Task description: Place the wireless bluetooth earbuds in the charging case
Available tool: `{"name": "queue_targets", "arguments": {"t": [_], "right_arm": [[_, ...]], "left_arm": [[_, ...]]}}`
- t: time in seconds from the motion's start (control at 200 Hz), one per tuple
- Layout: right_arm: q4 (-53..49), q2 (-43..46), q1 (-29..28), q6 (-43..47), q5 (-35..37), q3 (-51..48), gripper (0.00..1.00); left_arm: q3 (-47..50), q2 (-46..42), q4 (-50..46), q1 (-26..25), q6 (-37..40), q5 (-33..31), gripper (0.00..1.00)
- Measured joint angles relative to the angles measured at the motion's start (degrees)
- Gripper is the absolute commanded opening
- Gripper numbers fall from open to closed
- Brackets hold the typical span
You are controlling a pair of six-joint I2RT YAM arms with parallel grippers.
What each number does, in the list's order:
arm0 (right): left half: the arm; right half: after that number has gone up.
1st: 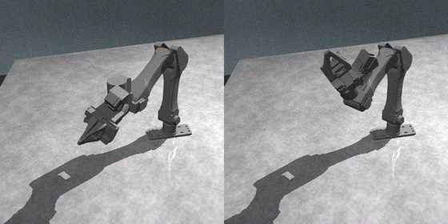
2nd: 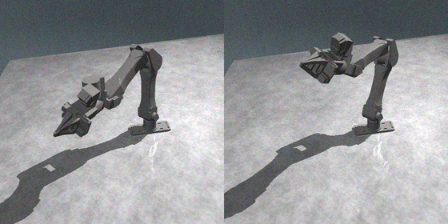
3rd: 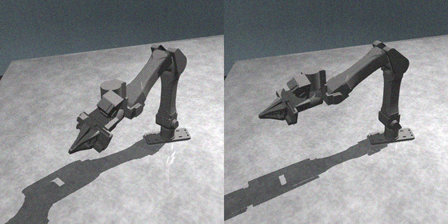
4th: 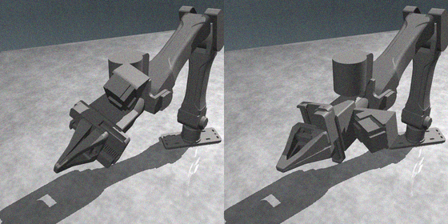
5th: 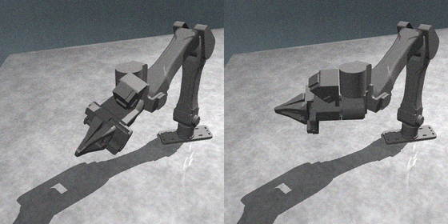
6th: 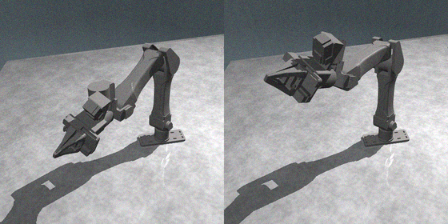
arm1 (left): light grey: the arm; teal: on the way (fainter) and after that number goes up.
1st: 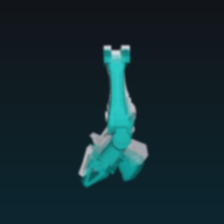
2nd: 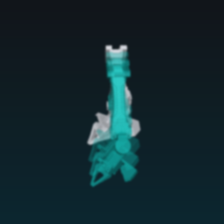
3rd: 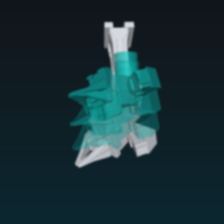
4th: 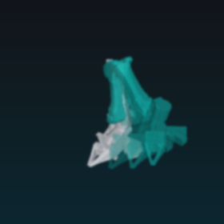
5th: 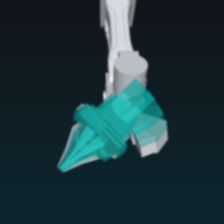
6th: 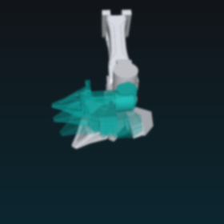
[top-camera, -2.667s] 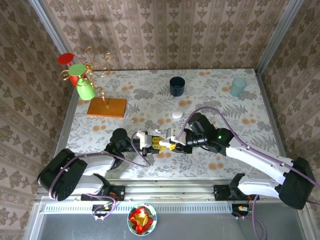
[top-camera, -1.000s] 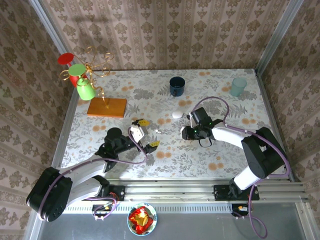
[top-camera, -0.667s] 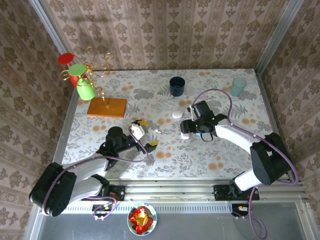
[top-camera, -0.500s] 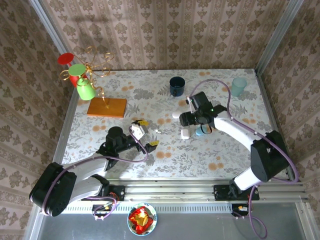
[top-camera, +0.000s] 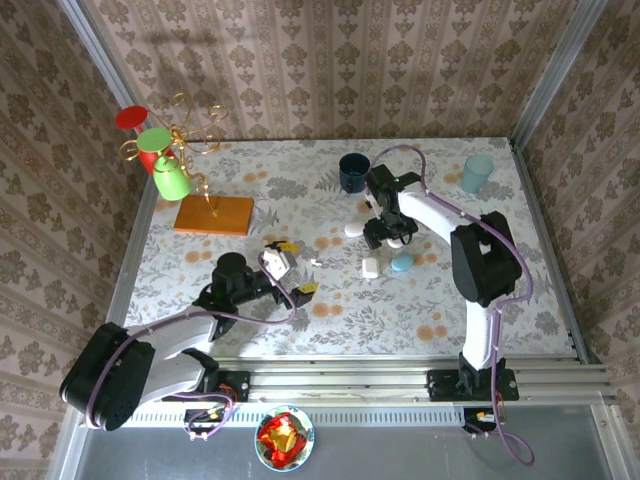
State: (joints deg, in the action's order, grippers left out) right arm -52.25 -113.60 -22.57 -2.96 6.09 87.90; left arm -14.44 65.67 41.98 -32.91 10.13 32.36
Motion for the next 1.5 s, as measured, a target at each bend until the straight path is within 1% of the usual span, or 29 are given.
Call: {"name": "queue_targets", "arguments": {"t": [0.215, 0.365, 0.535, 0.665, 0.895, 0.965, 1.065, 1.255, 1.34, 1.5], "right_arm": [[-2.82, -4.44, 2.95, 1.11, -0.20, 3.98, 0.79], [-3.48, -6.91, 4.61, 1.79, -1.01, 5.99, 0.75], [-3.69, -9.18, 5.42, 2.60, -2.60, 7.08, 0.67], [-3.67, -10.25, 5.44, 2.64, -3.69, 7.15, 0.58], [-2.73, -10.14, 5.60, 0.81, -4.87, 6.47, 0.51], [-1.05, -8.79, 5.62, -0.07, -5.33, 4.48, 0.51], [2.32, -5.35, 5.70, -1.03, -6.64, -0.26, 0.48], [12.33, 6.73, 5.70, -6.03, -9.73, -11.28, 0.47], [20.72, 13.35, 5.70, -10.36, -12.37, -17.40, 0.46], [37.97, 23.89, 5.27, -22.95, -17.57, -29.94, 0.45]], "left_arm": [[-0.07, 2.60, 0.96, 0.00, -0.50, 1.44, 1.00], [-0.11, 3.26, 1.99, 0.00, -1.18, 2.29, 1.00], [-0.11, 3.30, 2.38, 0.00, -1.51, 2.43, 1.00], [-0.11, 3.63, 2.62, 0.00, -1.51, 2.56, 1.00], [-0.11, 3.72, 2.67, 0.00, -1.79, 1.88, 0.97], [-0.11, 3.72, 2.69, 0.00, -2.43, 1.03, 0.98], [-0.11, 3.76, 3.02, 0.00, -3.78, -0.79, 0.98], [-0.13, 5.05, 6.62, -0.33, -7.30, -4.52, 0.98], [-0.13, 6.25, 10.14, -1.49, -9.11, -7.52, 0.99], [-0.09, 10.49, 19.17, -4.11, -11.89, -12.61, 0.98]]}}
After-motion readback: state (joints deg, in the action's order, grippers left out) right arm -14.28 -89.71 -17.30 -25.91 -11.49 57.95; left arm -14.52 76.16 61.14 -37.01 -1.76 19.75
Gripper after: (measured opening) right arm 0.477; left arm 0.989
